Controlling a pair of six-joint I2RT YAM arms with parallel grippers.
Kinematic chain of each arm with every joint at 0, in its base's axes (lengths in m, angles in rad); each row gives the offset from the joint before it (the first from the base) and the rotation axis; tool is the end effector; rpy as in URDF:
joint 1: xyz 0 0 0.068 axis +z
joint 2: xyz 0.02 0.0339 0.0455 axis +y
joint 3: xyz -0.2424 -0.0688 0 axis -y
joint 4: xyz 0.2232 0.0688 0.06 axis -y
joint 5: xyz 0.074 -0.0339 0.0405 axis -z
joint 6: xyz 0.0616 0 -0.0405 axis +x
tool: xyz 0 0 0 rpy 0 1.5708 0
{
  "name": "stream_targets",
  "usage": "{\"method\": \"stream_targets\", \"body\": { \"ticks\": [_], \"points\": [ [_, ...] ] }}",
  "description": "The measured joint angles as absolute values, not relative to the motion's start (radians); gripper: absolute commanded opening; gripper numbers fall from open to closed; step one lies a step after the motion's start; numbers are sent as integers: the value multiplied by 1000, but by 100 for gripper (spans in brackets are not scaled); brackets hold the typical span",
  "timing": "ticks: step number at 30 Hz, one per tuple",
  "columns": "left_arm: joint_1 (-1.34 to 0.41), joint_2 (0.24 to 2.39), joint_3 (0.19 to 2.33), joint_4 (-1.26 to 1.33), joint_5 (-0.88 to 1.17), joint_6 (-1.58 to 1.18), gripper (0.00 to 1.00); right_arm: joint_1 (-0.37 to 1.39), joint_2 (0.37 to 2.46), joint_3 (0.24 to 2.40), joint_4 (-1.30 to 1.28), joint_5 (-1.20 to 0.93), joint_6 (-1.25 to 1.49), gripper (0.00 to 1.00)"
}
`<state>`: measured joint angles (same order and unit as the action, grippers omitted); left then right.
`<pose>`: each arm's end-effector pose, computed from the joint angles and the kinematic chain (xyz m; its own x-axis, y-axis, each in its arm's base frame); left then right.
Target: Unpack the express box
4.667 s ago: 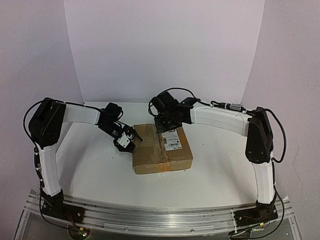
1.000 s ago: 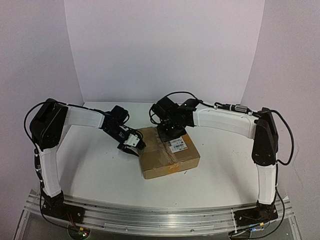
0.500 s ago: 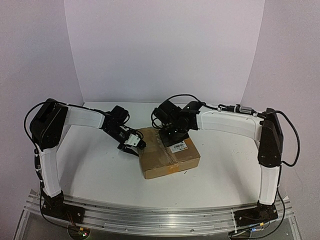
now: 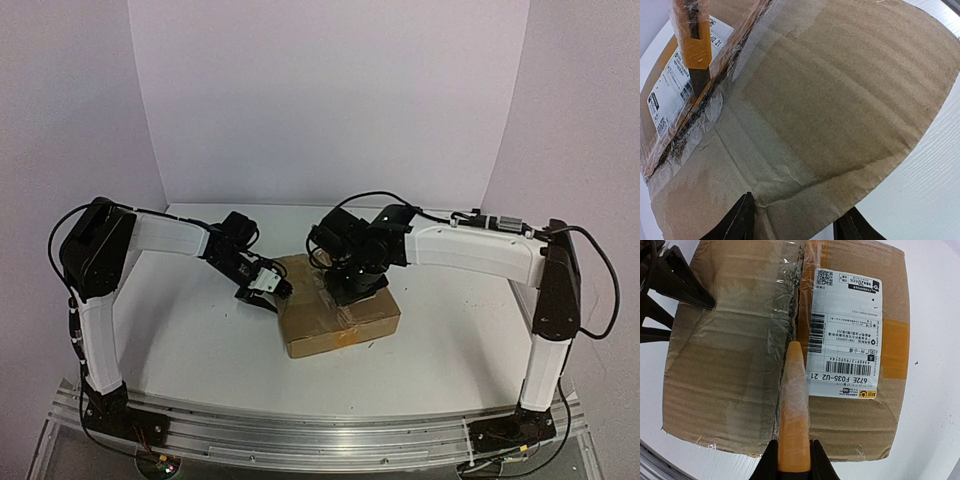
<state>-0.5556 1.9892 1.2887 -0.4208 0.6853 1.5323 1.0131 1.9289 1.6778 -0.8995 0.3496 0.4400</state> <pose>0.3029 -0.2339 0.1274 0.6121 0.5306 -0.5863 0.7893 -0.4550 0.4123 0.2242 0.3196 0.2228 -0.7452 -0.4386 -0.5023 -0.4485 0.8871 -0.1092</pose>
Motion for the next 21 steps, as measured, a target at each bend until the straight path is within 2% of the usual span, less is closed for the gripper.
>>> {"method": "stream_targets", "body": {
  "ticks": [21],
  "points": [
    [-560, 1987, 1280, -421, 696, 1522, 46, 1013, 1860, 1593, -868, 273, 585, 0]
  ]
}}
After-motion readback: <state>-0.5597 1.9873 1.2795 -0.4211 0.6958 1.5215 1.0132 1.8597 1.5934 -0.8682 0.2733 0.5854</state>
